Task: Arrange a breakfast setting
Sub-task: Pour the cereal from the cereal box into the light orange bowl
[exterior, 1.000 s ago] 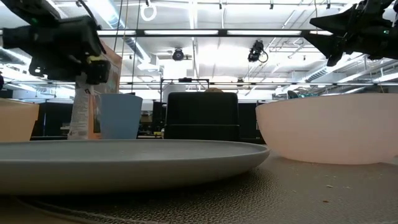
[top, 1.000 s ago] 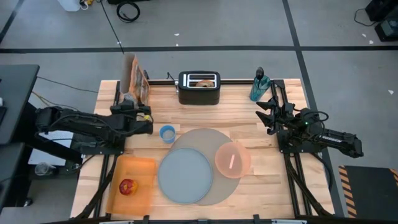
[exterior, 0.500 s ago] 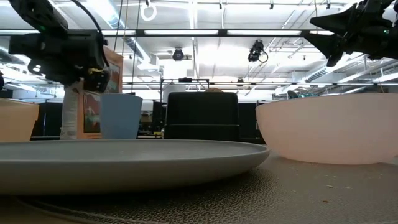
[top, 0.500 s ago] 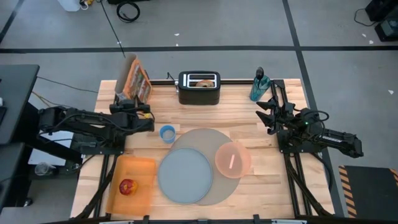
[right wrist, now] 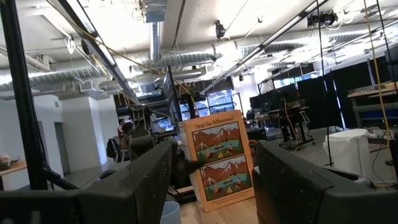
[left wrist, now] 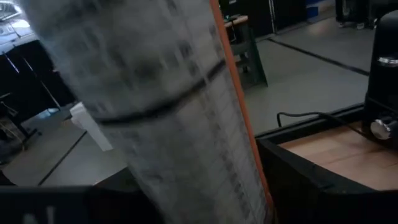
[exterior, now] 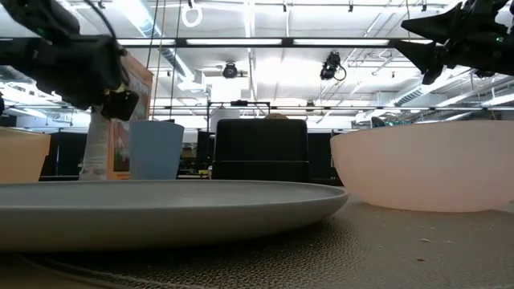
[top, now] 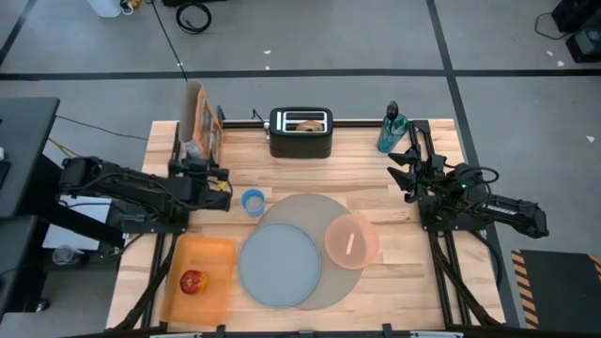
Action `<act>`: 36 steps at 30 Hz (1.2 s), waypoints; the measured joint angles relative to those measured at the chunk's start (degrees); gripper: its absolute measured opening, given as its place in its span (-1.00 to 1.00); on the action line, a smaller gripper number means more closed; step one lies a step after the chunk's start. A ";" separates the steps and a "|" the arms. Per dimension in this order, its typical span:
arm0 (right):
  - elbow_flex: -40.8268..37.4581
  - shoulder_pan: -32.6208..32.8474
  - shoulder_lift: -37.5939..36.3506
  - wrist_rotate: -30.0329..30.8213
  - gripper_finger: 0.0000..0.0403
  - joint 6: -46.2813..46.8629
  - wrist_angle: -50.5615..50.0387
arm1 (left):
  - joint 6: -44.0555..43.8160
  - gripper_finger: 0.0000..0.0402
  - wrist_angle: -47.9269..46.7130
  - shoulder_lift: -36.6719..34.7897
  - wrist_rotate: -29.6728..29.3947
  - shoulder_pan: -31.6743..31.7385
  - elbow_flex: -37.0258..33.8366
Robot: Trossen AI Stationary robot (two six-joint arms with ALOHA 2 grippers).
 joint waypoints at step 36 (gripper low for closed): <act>0.01 0.02 0.00 0.07 0.20 1.74 0.04 | 6.09 -0.11 20.20 -0.02 3.63 -1.75 -13.16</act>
